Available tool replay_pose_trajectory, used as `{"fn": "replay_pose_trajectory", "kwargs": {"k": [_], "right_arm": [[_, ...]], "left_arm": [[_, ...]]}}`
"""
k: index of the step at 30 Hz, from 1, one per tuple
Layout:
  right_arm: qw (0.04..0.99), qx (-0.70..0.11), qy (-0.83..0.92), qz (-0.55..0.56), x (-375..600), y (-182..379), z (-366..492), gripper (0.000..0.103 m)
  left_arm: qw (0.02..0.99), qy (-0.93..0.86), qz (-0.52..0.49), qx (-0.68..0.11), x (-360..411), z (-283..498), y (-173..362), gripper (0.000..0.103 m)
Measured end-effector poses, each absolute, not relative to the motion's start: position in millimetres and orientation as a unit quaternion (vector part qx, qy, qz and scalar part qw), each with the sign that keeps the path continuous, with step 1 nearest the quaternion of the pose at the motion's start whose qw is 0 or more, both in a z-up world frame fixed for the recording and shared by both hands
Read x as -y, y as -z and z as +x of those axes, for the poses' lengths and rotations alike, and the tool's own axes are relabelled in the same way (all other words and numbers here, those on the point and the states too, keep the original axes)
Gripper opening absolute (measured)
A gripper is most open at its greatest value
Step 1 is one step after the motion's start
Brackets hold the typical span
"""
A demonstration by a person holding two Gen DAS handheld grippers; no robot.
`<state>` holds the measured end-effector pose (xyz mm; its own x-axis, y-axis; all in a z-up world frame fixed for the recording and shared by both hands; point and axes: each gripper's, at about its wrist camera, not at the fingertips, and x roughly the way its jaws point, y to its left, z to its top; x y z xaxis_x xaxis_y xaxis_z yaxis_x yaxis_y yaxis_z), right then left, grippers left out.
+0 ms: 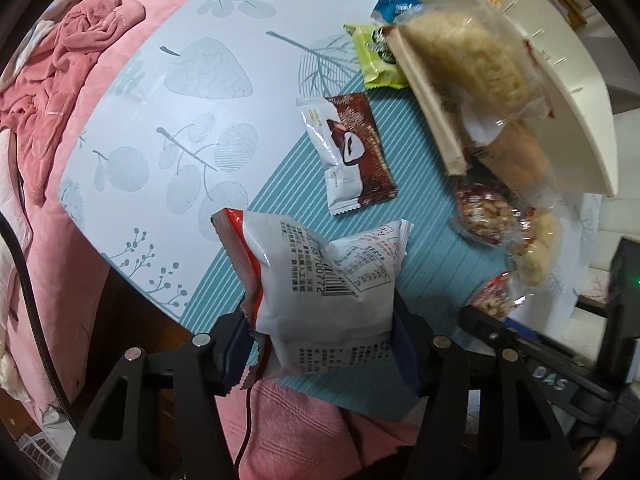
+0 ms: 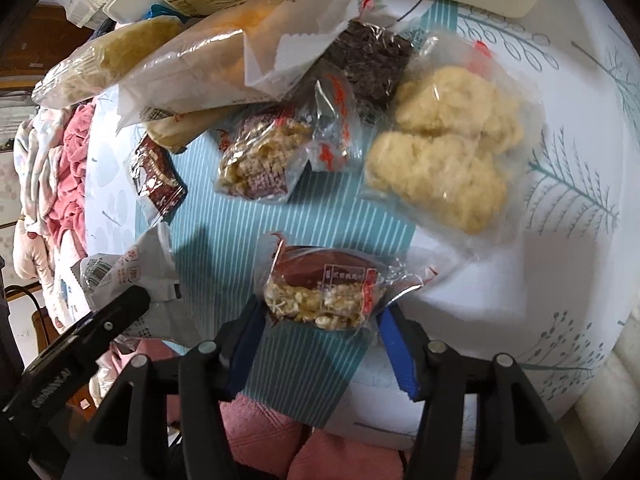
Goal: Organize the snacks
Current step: 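Carry both bags into the white tray and open both tools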
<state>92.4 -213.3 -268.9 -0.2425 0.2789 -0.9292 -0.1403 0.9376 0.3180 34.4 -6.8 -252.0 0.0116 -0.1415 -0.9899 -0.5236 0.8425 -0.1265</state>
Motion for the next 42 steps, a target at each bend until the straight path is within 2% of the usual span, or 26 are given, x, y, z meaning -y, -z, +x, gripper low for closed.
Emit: {"fn": "replay_pose_trajectory", "kwargs": {"k": [7,13,25,32,42], "right_arm": [[0.594,-0.779,-0.187,0.07,225,262,79,0.057],[0.6,-0.762,-0.211,0.125,235,234,79,0.057],[0.69,-0.659,-0.261,0.149,241,143,103,0.057],[0.76,-0.589,-0.231,0.146,253,105,125,0.057],[0.828,-0.512,-0.16,0.162,246,91,154,0.058]], "left_arm": [[0.689,-0.121,-0.274,-0.66,7,33,202,0.06],[0.706,-0.091,-0.282,-0.643,5,44,161,0.06],[0.757,-0.035,-0.256,-0.601,8,84,87,0.06],[0.771,0.005,-0.22,-0.598,8,126,66,0.061],[0.782,0.065,-0.175,-0.595,8,188,69,0.061]]}}
